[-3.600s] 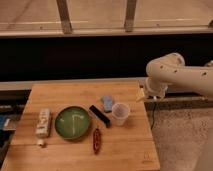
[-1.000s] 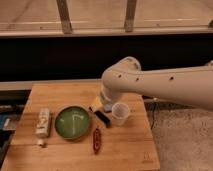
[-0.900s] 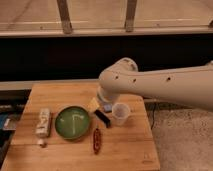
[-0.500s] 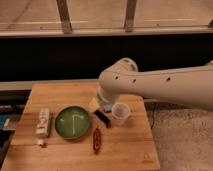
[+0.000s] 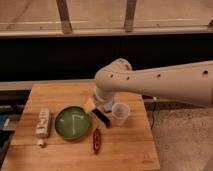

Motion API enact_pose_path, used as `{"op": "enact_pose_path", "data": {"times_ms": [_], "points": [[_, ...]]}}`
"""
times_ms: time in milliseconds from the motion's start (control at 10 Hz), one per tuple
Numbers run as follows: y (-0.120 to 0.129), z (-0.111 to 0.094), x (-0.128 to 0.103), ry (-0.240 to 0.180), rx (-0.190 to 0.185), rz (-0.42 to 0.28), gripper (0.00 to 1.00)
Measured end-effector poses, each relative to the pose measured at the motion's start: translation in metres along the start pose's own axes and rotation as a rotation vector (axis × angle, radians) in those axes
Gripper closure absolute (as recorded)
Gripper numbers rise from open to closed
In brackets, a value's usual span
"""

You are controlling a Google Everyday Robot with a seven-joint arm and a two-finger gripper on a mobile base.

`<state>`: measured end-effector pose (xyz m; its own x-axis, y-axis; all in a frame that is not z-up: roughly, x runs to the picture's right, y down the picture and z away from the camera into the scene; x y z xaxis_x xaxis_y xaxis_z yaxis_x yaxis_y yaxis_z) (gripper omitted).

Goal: Drag the ceramic bowl in a circle

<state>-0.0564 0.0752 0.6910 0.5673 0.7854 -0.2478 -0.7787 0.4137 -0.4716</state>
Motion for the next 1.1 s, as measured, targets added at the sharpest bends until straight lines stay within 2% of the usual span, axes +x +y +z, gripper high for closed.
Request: {"op": "enact_pose_path", "data": {"times_ms": [200,300,800,1100], "points": [[0.021,0.026,-0.023,0.015,-0.048,-0.055,0.26],[0.027,0.035,-0.026,0.024,-0.066,-0.071,0.26],[0.042,0.088,-0.045,0.102,-0.156,-0.136,0.26],[0.044,0.108,-0.053,0.13,-0.198,-0.154,0.26]]}}
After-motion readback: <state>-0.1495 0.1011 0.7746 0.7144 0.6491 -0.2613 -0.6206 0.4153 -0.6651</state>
